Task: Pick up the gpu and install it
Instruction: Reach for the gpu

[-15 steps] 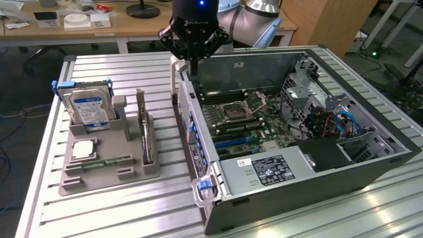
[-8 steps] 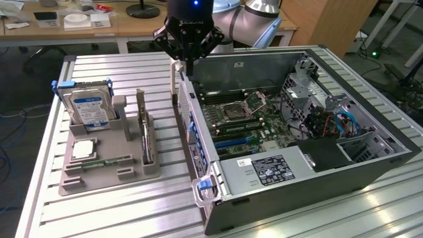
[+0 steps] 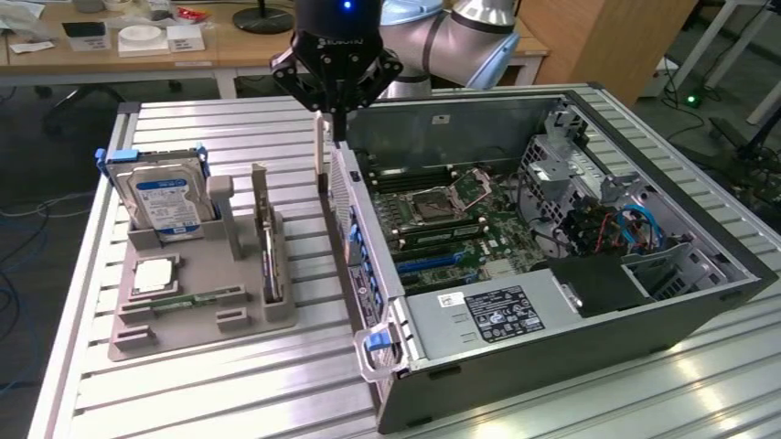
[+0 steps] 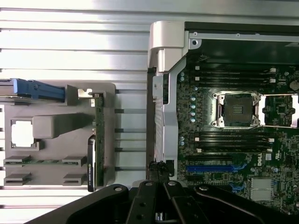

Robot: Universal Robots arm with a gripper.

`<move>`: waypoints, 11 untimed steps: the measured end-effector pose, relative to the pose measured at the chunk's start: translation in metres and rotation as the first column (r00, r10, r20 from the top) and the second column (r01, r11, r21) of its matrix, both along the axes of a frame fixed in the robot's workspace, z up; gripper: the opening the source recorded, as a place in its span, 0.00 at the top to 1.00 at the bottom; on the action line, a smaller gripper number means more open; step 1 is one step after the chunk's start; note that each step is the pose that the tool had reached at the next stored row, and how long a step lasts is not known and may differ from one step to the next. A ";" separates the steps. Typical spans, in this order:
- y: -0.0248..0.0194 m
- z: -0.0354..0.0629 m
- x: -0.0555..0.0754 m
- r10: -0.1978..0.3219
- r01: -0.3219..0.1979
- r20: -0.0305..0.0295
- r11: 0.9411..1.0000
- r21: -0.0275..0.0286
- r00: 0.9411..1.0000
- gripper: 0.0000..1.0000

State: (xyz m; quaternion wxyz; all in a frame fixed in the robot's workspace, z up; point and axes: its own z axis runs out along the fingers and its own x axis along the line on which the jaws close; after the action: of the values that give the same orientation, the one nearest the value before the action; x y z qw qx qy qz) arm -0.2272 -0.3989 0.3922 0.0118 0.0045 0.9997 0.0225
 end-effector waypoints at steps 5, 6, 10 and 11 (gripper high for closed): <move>0.0000 0.0000 -0.007 0.001 -0.001 0.000 1.000 0.000 1.000 0.89; 0.0000 -0.0001 -0.008 0.002 -0.002 0.000 1.000 0.000 1.000 0.89; 0.0000 -0.0001 -0.013 0.003 -0.003 0.000 1.000 0.000 1.000 0.89; 0.0000 -0.0001 -0.015 0.003 -0.003 0.000 1.000 0.000 1.000 0.89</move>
State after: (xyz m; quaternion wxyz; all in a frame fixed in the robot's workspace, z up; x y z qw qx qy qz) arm -0.2418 -0.3989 0.3921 0.0117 0.0030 0.9997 0.0225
